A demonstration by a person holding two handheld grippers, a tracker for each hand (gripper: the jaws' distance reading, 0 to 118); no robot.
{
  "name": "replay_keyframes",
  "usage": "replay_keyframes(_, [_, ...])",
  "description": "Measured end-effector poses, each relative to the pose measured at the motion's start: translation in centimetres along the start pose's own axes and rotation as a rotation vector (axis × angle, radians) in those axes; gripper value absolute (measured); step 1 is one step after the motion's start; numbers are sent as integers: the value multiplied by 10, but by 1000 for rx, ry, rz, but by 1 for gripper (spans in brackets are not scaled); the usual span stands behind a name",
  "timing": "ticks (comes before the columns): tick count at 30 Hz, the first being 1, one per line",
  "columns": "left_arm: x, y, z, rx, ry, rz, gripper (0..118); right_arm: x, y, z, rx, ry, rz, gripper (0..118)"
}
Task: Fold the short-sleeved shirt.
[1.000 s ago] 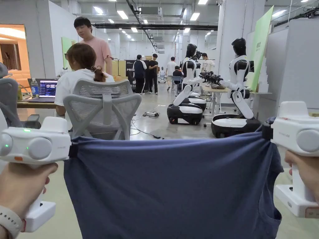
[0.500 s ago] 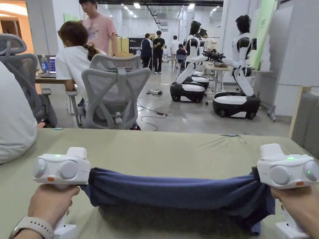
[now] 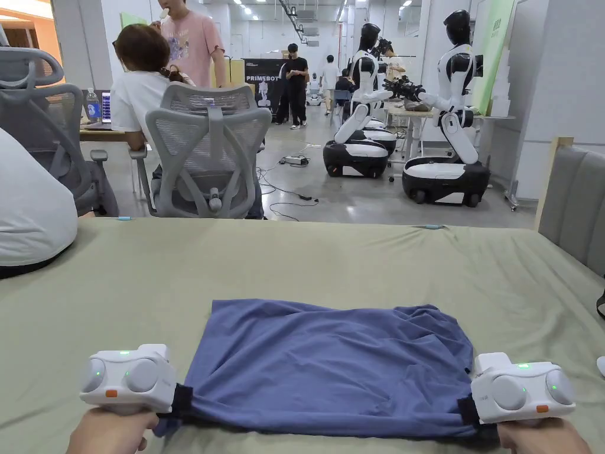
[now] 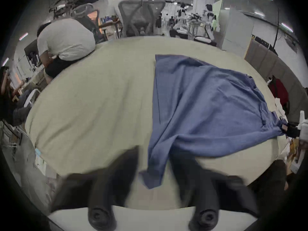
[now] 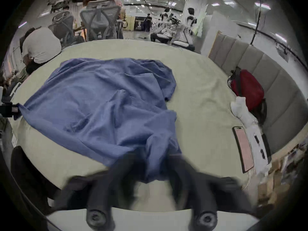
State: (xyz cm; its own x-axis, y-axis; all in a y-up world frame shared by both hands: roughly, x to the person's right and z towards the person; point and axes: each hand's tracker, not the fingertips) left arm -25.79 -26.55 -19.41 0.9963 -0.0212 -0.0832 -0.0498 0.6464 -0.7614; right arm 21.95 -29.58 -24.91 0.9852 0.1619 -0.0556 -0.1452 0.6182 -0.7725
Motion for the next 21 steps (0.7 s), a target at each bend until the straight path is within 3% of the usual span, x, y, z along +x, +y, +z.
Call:
replay_keyframes(1, [4, 6, 6, 41, -7, -10, 86, -3, 6, 5, 16, -4, 7, 87])
replay_keyframes(2, [10, 10, 14, 71, -34, -27, 100, -6, 12, 11, 51, 8, 18, 114])
replay_keyframes(4, [25, 22, 31, 122, -74, -46, 89, -16, 26, 30, 153, 28, 12, 118])
replay_keyframes(6, [35, 36, 35, 138, -95, -69, 70, -26, 39, 42, 153, 72, 3, 107])
replay_keyframes(7, [41, 41, 40, 138, -110, -89, 47, -31, 45, 48, 141, 114, -7, 92])
replay_keyframes(8, [46, 44, 42, 126, -109, -107, 10, -35, 47, 52, 134, 131, -16, 58])
replay_keyframes(9, [45, 51, 30, 104, -98, -134, 0, -40, 50, 55, 128, 120, -12, 22])
replay_keyframes(10, [45, 52, 31, 101, -96, -157, 0, -44, 50, 56, 121, 113, -6, 0])
replay_keyframes(15, [-1, 47, 16, 10, -104, -141, 0, -42, 38, 55, 124, 155, 8, 0])
replay_keyframes(19, [-38, 31, -2, -46, -71, -80, 0, -32, 29, 41, 104, 135, -3, 0])
replay_keyframes(20, [-45, 29, -5, -60, -89, -31, 3, -29, 27, 38, 92, 132, -10, 0])
replay_keyframes(21, [-46, 24, -8, -64, -98, -2, 26, -27, 26, 34, 83, 134, -16, 0])
